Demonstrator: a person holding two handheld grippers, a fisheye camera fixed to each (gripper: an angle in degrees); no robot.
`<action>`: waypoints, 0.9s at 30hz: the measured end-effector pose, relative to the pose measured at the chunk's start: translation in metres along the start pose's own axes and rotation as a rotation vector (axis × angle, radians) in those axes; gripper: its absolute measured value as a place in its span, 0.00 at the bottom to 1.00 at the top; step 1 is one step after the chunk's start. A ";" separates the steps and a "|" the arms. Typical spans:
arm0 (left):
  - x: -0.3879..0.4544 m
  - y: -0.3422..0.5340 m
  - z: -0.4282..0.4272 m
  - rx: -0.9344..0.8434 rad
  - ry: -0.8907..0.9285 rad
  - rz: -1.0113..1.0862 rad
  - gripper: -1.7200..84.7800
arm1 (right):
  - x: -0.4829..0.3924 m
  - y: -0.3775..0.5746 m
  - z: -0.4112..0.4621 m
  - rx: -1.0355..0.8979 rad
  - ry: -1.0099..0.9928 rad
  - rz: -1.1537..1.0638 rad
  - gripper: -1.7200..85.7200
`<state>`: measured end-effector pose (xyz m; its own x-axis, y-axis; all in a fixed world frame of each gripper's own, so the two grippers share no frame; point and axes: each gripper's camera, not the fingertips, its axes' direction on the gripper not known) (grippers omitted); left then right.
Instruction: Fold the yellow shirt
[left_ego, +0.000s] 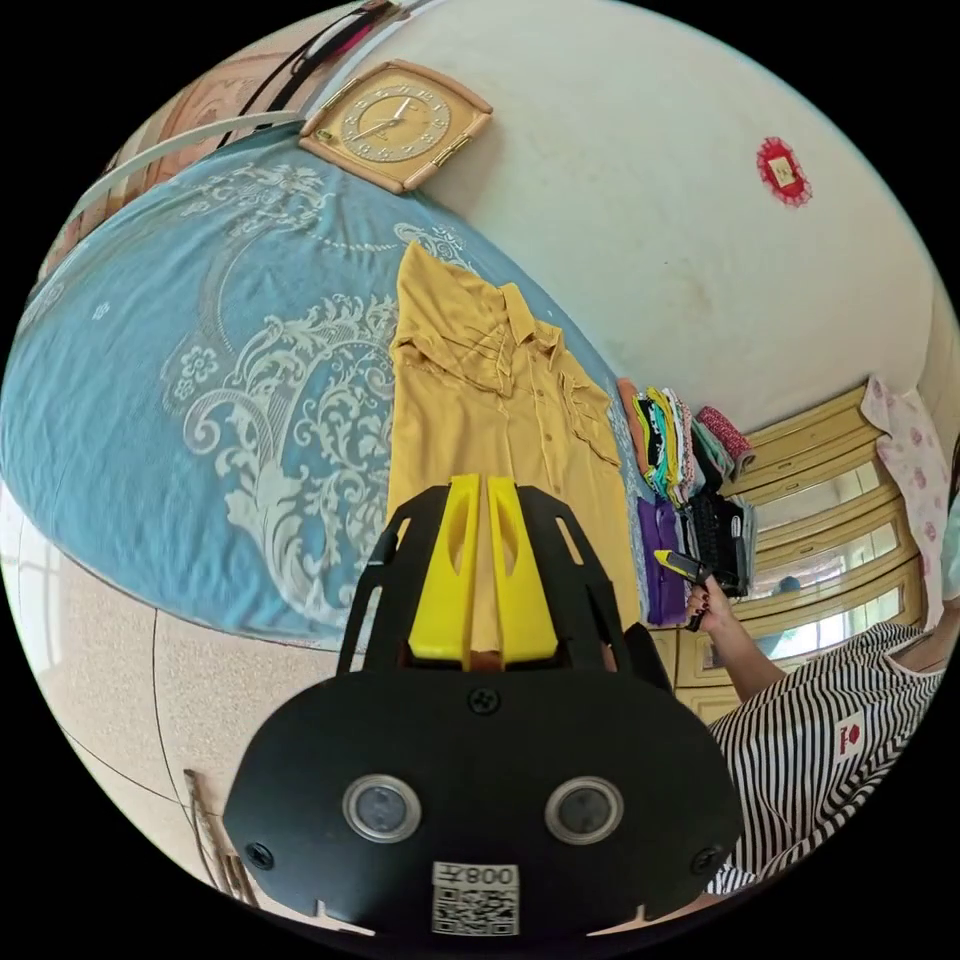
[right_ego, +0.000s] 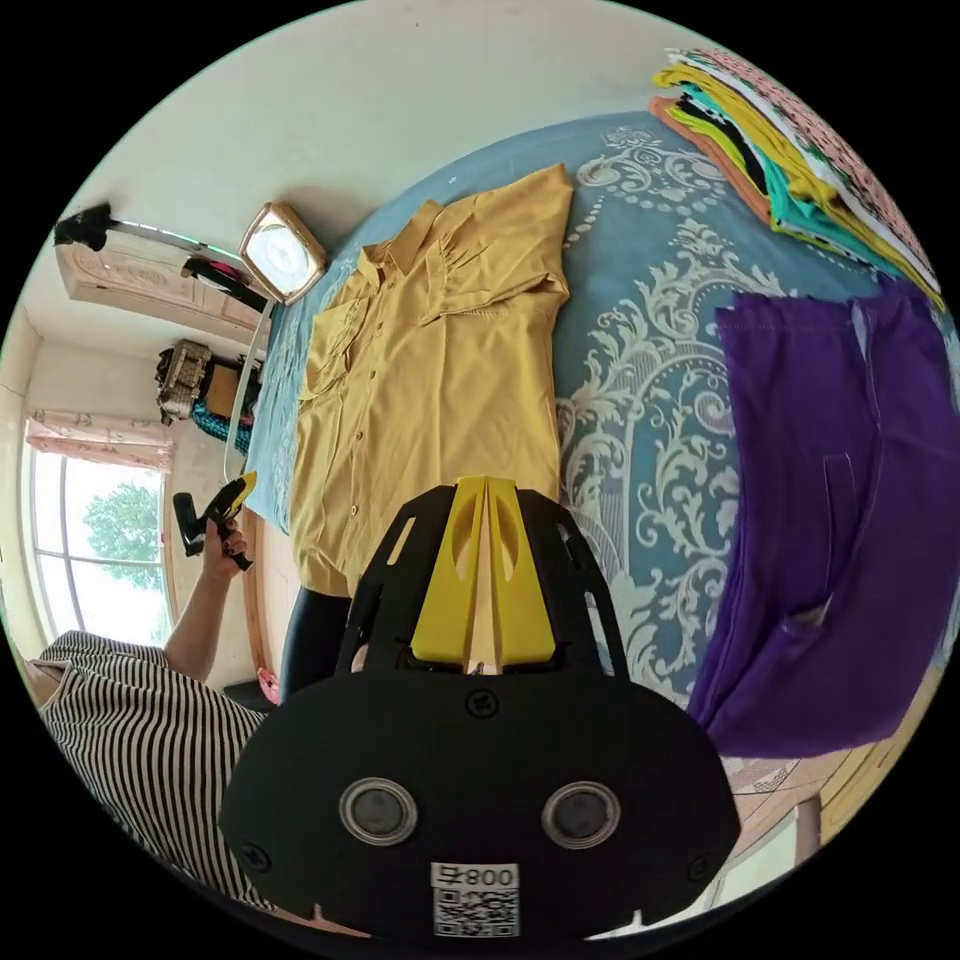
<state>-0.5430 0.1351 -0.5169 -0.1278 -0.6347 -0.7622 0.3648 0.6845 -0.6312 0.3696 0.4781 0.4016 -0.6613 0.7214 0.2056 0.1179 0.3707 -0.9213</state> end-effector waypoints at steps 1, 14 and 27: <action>-0.004 0.017 -0.014 0.002 0.016 -0.026 0.05 | 0.000 0.020 -0.017 0.007 -0.005 0.018 0.02; -0.032 0.130 -0.092 0.015 0.176 -0.160 0.11 | -0.021 0.161 -0.111 0.043 -0.157 0.070 0.02; -0.085 0.105 -0.089 -0.091 0.033 -0.265 0.14 | -0.034 0.189 -0.150 0.035 -0.152 0.103 0.09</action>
<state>-0.5757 0.2928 -0.5312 -0.2382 -0.7850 -0.5719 0.2302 0.5264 -0.8185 0.5251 0.6115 0.2699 -0.7517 0.6567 0.0599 0.1668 0.2772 -0.9462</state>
